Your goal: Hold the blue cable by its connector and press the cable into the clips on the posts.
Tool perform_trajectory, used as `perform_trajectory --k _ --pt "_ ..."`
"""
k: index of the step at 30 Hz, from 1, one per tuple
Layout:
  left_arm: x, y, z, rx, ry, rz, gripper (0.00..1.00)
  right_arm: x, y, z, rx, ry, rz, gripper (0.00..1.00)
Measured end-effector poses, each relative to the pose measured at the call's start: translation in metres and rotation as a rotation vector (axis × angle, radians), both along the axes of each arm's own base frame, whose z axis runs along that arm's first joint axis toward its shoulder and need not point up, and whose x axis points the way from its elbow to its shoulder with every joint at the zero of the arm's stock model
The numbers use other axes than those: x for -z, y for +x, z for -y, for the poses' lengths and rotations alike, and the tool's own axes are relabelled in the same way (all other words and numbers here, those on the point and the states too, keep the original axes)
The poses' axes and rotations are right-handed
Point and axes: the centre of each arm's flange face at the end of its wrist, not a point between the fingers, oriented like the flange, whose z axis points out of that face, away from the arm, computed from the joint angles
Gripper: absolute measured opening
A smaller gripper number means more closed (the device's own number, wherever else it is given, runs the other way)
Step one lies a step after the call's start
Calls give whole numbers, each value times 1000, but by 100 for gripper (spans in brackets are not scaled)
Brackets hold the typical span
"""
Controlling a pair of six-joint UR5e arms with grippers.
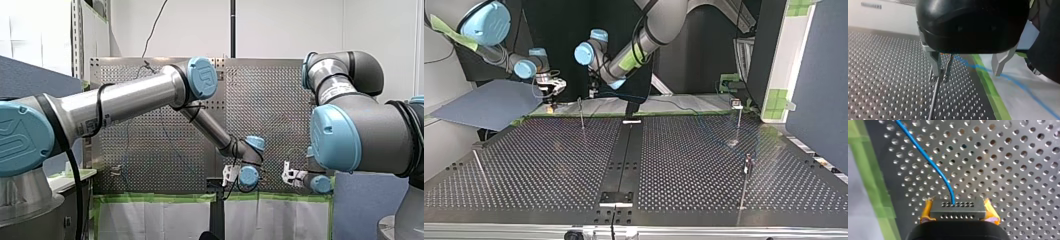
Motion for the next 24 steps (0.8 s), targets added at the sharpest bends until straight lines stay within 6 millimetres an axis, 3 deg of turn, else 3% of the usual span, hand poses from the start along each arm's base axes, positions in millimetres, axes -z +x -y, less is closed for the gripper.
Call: perform_trajectory --k 10,20,24 --pt "-5 5 1 39 -55 -86 100 9 -8 -27 -63 -1 8 0" --pt "3 -5 -3 78 -81 -199 100 -26 -26 -33 4 -53 66 0" --pt "-3 -10 -5 57 -90 -226 100 -41 -27 -37 31 -85 73 0"
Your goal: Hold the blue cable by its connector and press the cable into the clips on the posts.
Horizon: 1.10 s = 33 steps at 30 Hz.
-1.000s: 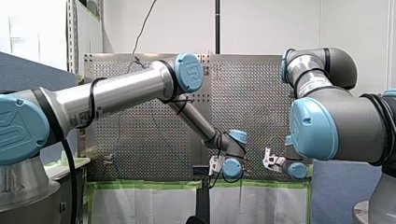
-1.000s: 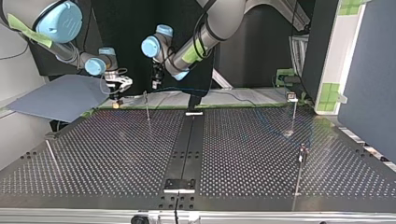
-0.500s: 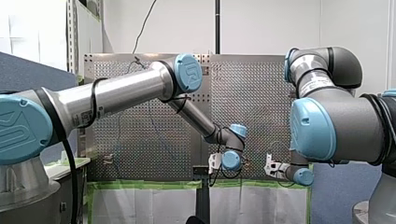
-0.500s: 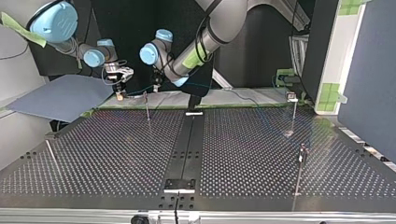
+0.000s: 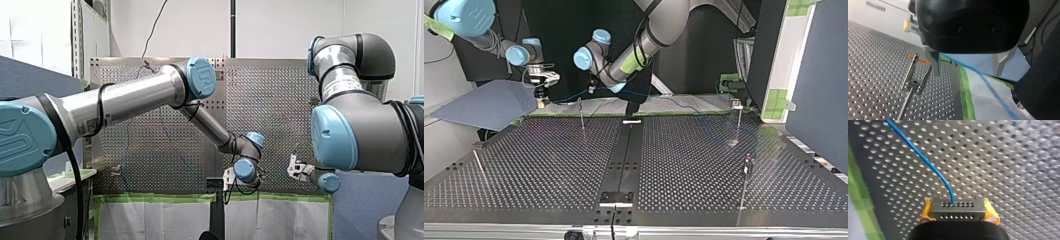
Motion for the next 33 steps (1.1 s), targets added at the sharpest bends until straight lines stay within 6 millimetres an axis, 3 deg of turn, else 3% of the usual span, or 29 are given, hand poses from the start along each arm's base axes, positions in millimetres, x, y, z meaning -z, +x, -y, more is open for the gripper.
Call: perform_trajectory --k 3,10,23,28,33 --pt "-8 -4 -3 -21 0 -14 100 -4 1 -7 11 -7 -3 0" --pt "-25 -15 -12 -34 27 -53 100 7 3 -34 50 41 -22 0" --pt "-26 -47 -8 6 98 -130 100 31 7 -91 84 153 -54 0" --pt "-26 -51 -12 9 130 -159 100 33 7 -97 86 158 -56 0" --pt "-30 -43 -19 0 175 -169 100 33 8 -97 86 154 -56 0"
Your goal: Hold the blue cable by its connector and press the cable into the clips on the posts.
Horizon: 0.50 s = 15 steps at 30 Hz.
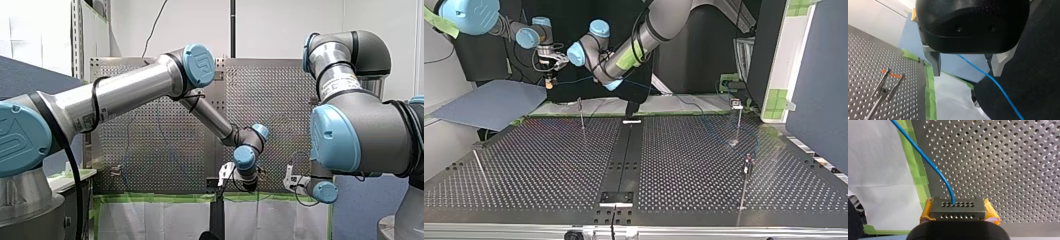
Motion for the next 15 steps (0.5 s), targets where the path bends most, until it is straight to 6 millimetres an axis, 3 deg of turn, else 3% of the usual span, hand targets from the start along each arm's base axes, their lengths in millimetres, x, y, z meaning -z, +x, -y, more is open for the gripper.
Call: perform_trajectory --k 10,15 --pt "-25 28 -6 -53 47 18 100 0 4 -1 -8 -8 2 0" --pt "-23 29 -13 -34 71 -29 100 -1 5 0 -9 -17 6 0"
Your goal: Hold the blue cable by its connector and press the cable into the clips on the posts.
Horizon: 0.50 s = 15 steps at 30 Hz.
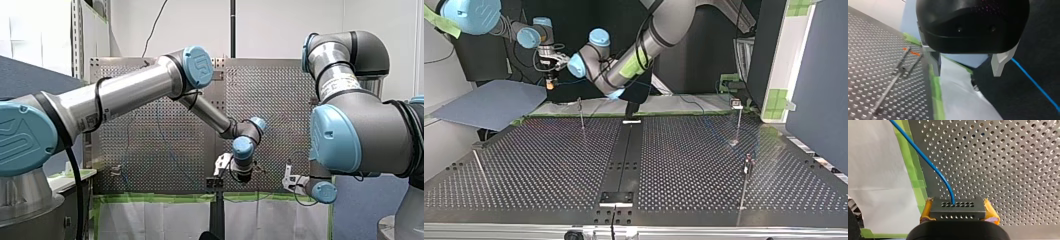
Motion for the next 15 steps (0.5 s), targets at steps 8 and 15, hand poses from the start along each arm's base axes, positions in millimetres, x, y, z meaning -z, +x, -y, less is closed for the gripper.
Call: perform_trajectory --k 8,15 --pt "21 -10 -28 5 45 -136 100 -3 1 6 -4 -24 6 0" --pt "25 -15 -38 17 54 -226 100 -3 2 7 -7 -26 5 0"
